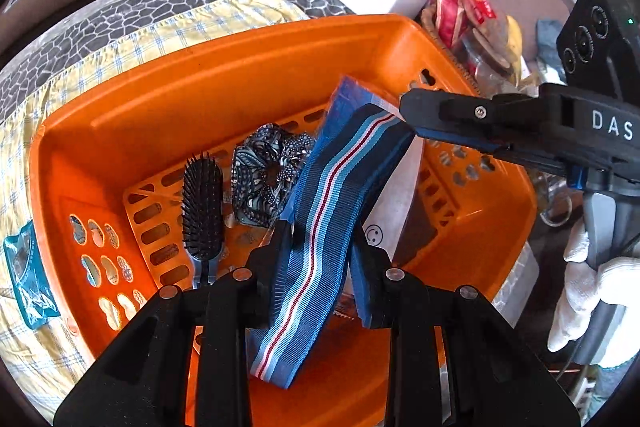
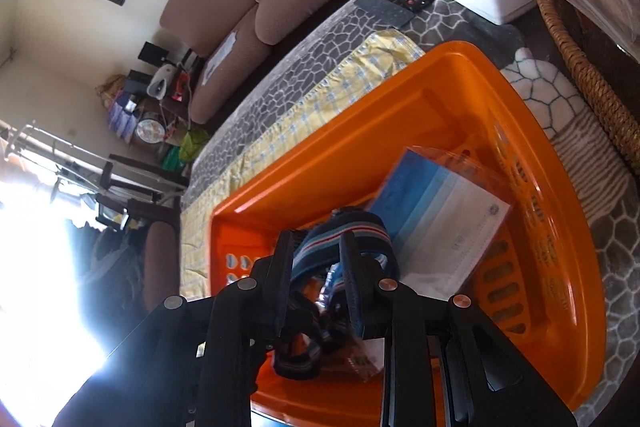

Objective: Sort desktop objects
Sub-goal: 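Lower the strap into the basket and open the right tool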

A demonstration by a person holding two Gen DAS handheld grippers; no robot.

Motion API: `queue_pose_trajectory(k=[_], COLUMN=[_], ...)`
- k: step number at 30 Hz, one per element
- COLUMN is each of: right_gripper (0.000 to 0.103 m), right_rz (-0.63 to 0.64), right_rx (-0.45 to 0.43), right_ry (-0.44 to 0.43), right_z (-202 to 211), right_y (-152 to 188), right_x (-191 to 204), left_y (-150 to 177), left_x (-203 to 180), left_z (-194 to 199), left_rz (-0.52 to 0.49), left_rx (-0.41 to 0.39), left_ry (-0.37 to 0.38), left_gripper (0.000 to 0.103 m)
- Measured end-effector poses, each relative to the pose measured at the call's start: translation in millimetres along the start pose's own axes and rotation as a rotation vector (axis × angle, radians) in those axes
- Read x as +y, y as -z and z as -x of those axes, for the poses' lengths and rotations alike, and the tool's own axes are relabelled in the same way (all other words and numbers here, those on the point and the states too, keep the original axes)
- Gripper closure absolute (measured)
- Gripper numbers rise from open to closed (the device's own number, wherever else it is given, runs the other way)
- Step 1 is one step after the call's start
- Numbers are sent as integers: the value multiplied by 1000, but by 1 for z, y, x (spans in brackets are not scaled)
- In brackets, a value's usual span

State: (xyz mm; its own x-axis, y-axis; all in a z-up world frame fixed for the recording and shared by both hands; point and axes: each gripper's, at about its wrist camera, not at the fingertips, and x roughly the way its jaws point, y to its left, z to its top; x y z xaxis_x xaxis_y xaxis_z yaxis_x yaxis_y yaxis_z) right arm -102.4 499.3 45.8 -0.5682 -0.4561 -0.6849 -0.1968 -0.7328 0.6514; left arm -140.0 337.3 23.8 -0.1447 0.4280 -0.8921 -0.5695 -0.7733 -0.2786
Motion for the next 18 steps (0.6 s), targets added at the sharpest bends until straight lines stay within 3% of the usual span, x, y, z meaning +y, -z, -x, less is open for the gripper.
queue_pose_trajectory(k=[3, 6, 8, 9, 12, 18], right_gripper=[78, 77, 68, 65, 63, 56], right_rz=[48, 110, 160, 183, 229, 252], right_rx=[27, 40, 45, 45, 46, 42], right_ry=[81, 178, 241, 272, 341, 396], right_z=[-7, -10, -12, -12, -13, -9], right_y=[5, 10, 13, 15, 19, 25], right_x=[1, 6, 10, 12, 16, 19], left_y=[1, 2, 3, 4, 6, 11], left_x=[-2, -3, -4, -4, -3, 2], left_z=[-4, -5, -5, -6, -1, 21], left_rz=[3, 9, 7, 8, 15, 13], left_rx=[9, 15, 21, 28, 29, -5], left_ry=[-10, -20, -30, -39, -41, -57], left_gripper=[73, 61, 49, 37, 34, 22])
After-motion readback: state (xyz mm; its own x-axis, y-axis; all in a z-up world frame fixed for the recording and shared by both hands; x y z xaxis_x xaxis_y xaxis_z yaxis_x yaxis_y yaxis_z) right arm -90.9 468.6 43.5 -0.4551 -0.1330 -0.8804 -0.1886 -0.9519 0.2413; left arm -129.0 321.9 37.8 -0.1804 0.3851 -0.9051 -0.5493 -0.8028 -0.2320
